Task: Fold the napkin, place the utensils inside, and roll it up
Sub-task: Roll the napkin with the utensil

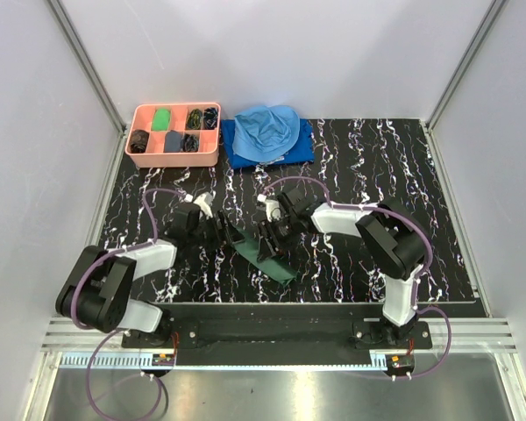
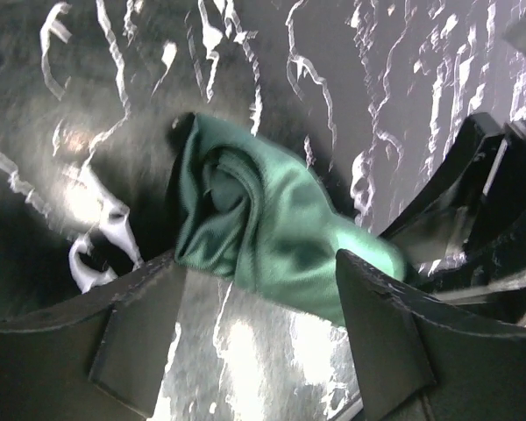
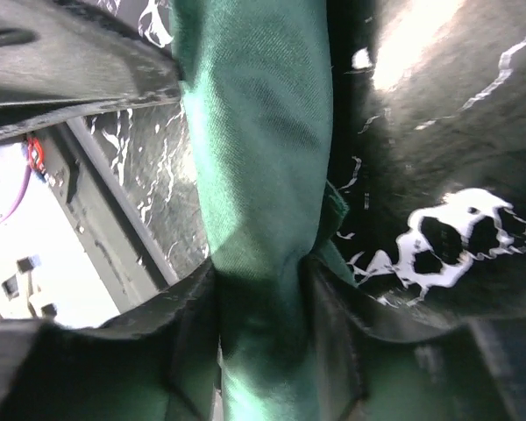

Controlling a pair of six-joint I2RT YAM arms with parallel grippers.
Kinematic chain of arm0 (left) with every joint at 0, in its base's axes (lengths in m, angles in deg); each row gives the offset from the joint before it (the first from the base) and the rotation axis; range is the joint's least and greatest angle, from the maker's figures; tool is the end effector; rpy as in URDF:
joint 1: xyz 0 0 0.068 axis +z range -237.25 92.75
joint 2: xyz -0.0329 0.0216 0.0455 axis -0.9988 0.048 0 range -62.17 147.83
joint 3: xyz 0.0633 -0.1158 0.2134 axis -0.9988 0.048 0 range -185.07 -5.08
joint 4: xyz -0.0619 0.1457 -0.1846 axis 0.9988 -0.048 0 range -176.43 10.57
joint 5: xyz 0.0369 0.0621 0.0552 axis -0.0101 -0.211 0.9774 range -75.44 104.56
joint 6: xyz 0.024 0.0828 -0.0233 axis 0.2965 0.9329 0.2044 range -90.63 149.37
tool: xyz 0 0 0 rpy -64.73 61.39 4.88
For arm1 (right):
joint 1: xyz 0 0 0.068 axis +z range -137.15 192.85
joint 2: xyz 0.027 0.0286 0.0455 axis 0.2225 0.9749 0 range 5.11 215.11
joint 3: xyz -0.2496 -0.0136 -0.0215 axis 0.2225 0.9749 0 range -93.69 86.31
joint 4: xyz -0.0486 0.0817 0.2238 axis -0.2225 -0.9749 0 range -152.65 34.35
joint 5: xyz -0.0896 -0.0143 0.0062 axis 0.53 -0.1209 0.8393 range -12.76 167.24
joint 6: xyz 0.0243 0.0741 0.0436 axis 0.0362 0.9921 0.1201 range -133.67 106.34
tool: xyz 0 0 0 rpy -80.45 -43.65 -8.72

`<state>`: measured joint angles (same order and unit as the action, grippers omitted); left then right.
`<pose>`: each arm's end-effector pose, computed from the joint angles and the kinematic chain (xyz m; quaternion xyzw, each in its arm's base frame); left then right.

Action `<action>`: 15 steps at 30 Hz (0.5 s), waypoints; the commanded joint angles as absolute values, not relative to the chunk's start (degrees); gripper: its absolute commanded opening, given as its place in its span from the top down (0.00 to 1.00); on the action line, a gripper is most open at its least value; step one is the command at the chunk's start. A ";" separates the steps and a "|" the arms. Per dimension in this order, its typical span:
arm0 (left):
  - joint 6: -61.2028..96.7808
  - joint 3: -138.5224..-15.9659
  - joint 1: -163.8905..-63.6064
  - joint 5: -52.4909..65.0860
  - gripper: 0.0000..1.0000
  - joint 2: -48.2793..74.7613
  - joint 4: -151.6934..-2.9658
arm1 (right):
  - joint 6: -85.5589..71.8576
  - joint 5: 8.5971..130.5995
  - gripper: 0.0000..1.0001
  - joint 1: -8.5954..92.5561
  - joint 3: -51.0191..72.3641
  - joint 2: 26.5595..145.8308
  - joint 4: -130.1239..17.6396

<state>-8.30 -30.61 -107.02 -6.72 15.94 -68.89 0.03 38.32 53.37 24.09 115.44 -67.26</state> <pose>0.2397 -0.1168 0.1079 -0.0655 0.8987 -0.3399 0.2693 0.2469 0.2768 0.0946 -0.2957 0.8652 0.3985 0.0726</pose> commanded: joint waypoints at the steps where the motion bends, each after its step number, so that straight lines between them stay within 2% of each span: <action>1: -11.67 -30.83 -106.94 -9.69 0.28 20.71 -56.16 | 0.22 49.11 0.43 54.07 25.66 113.66 -67.42; 4: -13.52 -31.09 -106.85 -11.10 0.30 23.87 -51.67 | 0.83 51.21 0.30 54.95 26.19 112.61 -67.42; 9: -14.84 -32.93 -106.85 -12.95 0.31 28.80 -46.23 | 1.36 60.07 0.22 57.84 26.89 108.92 -68.21; 10: -14.84 -33.46 -106.85 -13.30 0.31 29.50 -45.86 | 1.45 61.67 0.18 58.29 26.98 108.30 -68.39; 15: -12.21 -37.06 -106.59 -10.67 0.26 29.60 -51.89 | 1.72 69.75 0.08 60.05 26.81 104.44 -69.18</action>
